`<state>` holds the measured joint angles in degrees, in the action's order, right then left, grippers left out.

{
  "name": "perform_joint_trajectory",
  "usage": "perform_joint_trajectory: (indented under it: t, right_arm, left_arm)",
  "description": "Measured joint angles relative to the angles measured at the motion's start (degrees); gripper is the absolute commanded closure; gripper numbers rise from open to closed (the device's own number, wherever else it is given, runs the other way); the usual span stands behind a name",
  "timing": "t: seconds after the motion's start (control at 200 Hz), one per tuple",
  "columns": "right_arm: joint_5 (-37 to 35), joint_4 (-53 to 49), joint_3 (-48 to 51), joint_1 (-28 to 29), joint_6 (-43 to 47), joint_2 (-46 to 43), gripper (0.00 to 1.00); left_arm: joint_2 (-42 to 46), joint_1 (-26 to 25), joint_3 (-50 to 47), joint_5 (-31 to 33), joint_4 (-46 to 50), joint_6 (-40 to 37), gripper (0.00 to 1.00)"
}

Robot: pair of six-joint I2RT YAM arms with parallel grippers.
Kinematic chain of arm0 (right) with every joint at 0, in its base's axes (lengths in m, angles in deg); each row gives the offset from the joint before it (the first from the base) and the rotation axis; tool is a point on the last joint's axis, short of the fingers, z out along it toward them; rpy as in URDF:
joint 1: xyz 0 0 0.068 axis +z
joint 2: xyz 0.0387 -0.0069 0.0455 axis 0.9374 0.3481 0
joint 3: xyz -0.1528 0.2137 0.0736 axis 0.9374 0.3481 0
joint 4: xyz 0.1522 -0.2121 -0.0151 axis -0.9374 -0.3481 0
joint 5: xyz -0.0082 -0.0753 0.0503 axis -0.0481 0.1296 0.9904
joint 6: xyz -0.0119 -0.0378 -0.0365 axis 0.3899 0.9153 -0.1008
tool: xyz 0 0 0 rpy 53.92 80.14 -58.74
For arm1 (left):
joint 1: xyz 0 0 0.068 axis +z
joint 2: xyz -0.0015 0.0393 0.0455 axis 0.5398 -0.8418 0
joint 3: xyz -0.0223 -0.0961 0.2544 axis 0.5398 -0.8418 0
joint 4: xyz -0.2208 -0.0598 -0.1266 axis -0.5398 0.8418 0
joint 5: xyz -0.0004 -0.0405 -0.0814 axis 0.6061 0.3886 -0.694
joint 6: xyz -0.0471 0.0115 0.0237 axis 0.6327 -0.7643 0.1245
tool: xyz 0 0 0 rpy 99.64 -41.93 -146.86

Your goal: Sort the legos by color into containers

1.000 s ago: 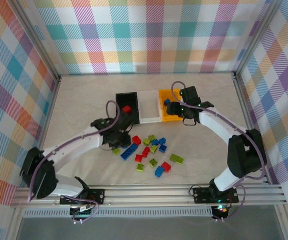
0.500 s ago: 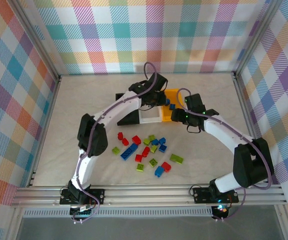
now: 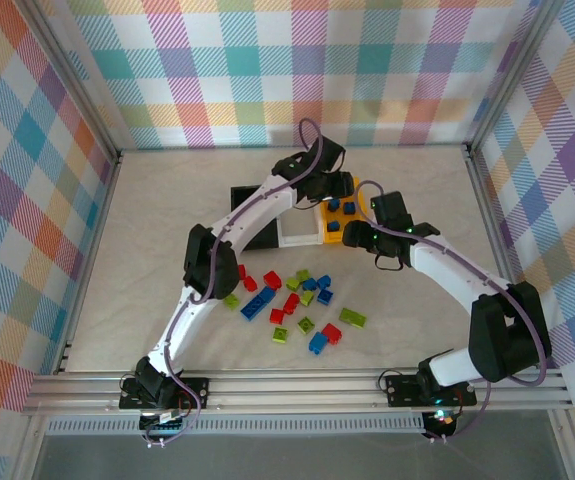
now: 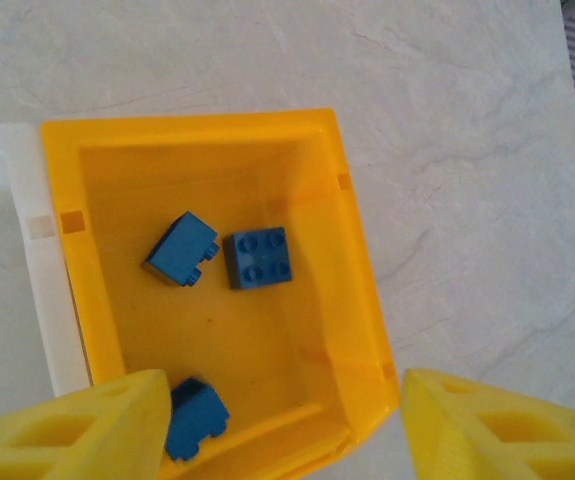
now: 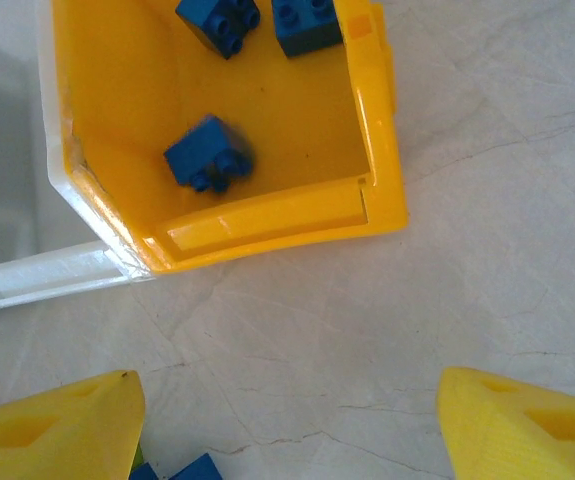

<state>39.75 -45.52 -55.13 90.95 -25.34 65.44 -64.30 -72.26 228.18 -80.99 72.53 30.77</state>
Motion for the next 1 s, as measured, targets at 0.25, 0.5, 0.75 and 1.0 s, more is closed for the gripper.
perform_joint_trajectory:
  t: [0.25, 0.5, 0.75, 1.0]
  right_arm:
    - [4.0, -0.5, 0.0, 1.5, 1.7, 0.4, 0.21]
    - [7.0, -2.3, 0.3, 9.4, 3.8, 2.8, 0.22]
    - [5.4, -5.6, 4.3, 15.4, 3.9, 3.9, 0.25]
    - [2.4, -13.0, 11.3, 16.4, -0.3, -3.4, 0.23]
  left_arm:
    - [21.8, 0.7, -31.7, -0.4, -7.7, 0.6, 0.0]
    - [51.3, 0.7, -62.8, 1.1, -14.7, 1.1, 0.0]
    - [69.4, 0.7, -85.5, 5.4, -12.2, 4.3, 0.0]
    - [78.9, 0.7, -92.3, 8.0, -9.4, 6.9, 0.0]
